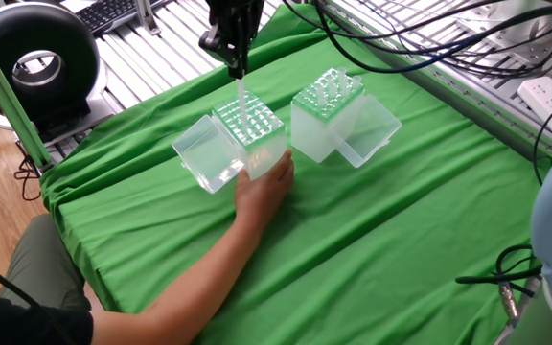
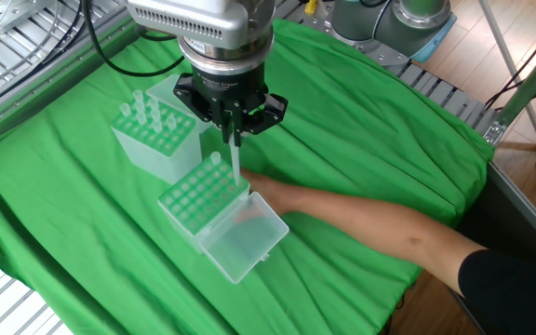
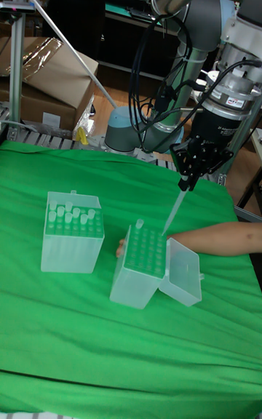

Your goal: Insert a large pipette tip into the holder for large pipette tips

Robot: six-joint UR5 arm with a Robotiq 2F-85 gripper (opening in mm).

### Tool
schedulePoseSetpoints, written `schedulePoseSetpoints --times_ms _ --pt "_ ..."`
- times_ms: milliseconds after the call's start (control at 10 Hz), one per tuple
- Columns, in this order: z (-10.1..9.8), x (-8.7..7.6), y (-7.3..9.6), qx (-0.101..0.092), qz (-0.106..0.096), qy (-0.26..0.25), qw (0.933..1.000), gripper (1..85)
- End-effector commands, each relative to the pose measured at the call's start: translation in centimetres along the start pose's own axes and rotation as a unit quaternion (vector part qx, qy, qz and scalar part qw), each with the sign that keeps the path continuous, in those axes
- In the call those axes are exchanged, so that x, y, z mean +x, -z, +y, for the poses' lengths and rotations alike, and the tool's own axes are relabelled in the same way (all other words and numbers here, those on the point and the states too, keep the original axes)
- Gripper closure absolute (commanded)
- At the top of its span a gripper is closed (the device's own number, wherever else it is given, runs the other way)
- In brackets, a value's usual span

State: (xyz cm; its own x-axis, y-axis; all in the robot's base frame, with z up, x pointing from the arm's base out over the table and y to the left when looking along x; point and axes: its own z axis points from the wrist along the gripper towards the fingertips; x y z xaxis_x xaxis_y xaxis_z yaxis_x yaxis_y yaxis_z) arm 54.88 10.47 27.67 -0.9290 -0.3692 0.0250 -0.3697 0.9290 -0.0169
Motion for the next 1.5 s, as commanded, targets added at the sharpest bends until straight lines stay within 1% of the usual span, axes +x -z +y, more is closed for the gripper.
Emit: schedulePoseSetpoints --times_ms 0,300,500,700,800,1100,1400 --pt "0.2 0.2 0.2 -0.004 0.002 0.004 1.0 84.7" --pt "0.1 0.9 0.5 -0.004 0.009 0.006 0.9999 84.7" --pt "0.1 1.2 0.6 -0.006 0.009 0.004 0.9999 84.7" --pt "-0.1 1.0 0.0 -0.008 0.004 0.006 0.9999 84.7" --pt "-0.1 1.0 -0.2 -0.006 0.003 0.006 1.0 84.7" --pt "0.2 0.7 -0.7 -0.008 0.0 0.002 1.0 84.7" --pt "0.0 0.3 -1.0 -0.005 -0.004 0.003 1.0 84.7"
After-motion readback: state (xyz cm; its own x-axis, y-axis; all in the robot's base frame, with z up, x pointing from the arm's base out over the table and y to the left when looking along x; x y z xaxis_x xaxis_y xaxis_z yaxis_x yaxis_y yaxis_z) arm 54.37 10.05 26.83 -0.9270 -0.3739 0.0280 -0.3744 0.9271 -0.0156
